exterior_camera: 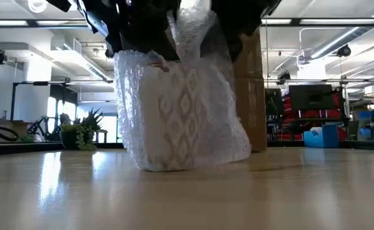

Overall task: Wrap mug
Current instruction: Wrap the gray mug with the bubble wrap

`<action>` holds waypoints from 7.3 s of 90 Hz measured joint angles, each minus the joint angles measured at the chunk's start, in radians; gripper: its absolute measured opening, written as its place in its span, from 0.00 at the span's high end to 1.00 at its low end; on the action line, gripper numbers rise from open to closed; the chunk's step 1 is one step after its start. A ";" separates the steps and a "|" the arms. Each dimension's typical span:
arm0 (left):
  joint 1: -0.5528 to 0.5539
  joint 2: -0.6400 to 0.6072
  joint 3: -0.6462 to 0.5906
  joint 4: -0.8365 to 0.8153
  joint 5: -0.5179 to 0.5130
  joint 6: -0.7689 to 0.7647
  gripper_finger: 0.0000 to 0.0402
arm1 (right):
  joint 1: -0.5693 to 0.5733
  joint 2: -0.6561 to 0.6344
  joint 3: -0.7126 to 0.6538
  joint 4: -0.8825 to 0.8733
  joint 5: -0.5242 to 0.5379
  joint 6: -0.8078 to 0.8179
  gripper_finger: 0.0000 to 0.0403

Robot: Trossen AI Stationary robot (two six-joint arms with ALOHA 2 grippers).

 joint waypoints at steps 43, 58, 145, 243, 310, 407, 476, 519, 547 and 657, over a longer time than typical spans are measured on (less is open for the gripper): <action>-0.017 -0.089 0.039 -0.144 0.047 -0.048 0.95 | -0.001 0.080 0.009 0.005 0.001 -0.004 0.99; -0.026 -0.158 0.047 -0.154 0.030 -0.031 0.95 | -0.001 0.080 0.008 0.002 0.001 -0.004 0.99; -0.014 0.059 0.036 -0.064 -0.016 -0.033 0.95 | 0.003 0.057 0.302 -0.638 0.063 -0.125 0.99; -0.015 0.060 0.031 -0.021 -0.004 -0.031 0.95 | 0.045 0.039 0.097 -0.160 0.034 -0.120 0.99; -0.016 -0.044 0.110 -0.204 0.007 -0.035 0.95 | 0.042 0.128 0.106 -0.159 0.034 -0.113 0.99; -0.007 0.083 0.086 -0.123 -0.036 -0.025 0.95 | 0.042 0.147 0.264 -0.341 0.044 -0.147 0.99; -0.027 -0.225 0.078 -0.259 -0.003 0.015 0.95 | 0.054 0.167 0.254 -0.346 0.027 -0.158 0.99; -0.190 -0.248 -0.080 -0.428 -0.082 -0.262 0.95 | 0.053 0.166 0.254 -0.338 0.035 -0.160 0.99; -0.140 -0.146 -0.092 -0.065 -0.125 -0.054 0.95 | 0.053 0.166 0.254 -0.346 0.031 -0.160 0.99; -0.124 -0.018 -0.086 0.024 -0.143 -0.038 0.95 | 0.052 0.191 0.320 -0.394 0.015 -0.170 0.99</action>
